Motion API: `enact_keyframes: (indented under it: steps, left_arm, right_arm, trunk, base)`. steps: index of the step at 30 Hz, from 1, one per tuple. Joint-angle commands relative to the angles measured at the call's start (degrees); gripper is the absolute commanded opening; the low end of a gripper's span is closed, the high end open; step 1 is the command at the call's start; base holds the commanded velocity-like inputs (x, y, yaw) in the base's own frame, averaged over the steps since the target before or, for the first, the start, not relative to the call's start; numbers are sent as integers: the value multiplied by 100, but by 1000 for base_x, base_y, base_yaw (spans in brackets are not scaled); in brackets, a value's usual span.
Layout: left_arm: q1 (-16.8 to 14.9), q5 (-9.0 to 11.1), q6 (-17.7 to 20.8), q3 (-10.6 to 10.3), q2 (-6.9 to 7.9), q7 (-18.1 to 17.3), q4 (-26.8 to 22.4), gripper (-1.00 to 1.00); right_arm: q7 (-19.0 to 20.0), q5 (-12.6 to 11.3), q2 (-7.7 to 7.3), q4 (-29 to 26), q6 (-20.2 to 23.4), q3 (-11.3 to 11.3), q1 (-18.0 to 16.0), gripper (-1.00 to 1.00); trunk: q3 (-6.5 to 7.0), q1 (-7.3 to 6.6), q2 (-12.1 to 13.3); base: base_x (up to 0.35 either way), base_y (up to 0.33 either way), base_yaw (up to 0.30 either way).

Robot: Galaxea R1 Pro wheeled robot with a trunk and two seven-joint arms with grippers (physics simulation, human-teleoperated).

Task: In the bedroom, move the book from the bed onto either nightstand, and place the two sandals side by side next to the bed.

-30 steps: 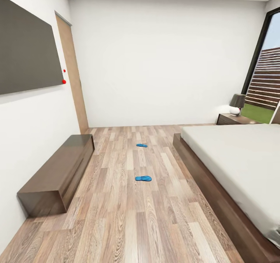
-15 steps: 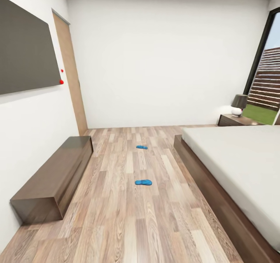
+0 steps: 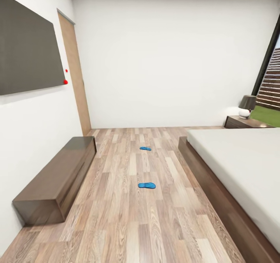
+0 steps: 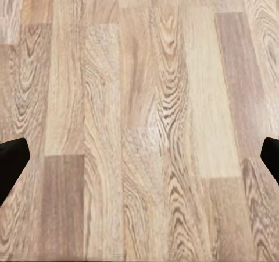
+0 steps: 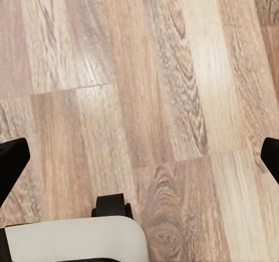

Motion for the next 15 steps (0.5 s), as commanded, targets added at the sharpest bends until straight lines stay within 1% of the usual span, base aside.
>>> enact_keyframes:
  steps: [1, 11, 15]
  left_arm:
    - [-5, 2, -18, 4, -2, 2, 6, 100]
    - [-5, -9, -18, 4, -2, 2, 3, 100]
    - [-5, -14, -16, 4, -2, 2, 5, 100]
  right_arm:
    - [-1, -3, -2, 1, -19, -13, -2, 100]
    - [-1, -3, -4, 1, -19, -13, -2, 100]
    - [-1, -3, 15, 3, -19, -3, -4, 100]
  trunk:
    - [-6, 0, -3]
    - [-6, 0, -3]
    - [-6, 0, -3]
  base:
    - [3, 0, 270]
    - [3, -3, 288]
    - [112, -150, 220]
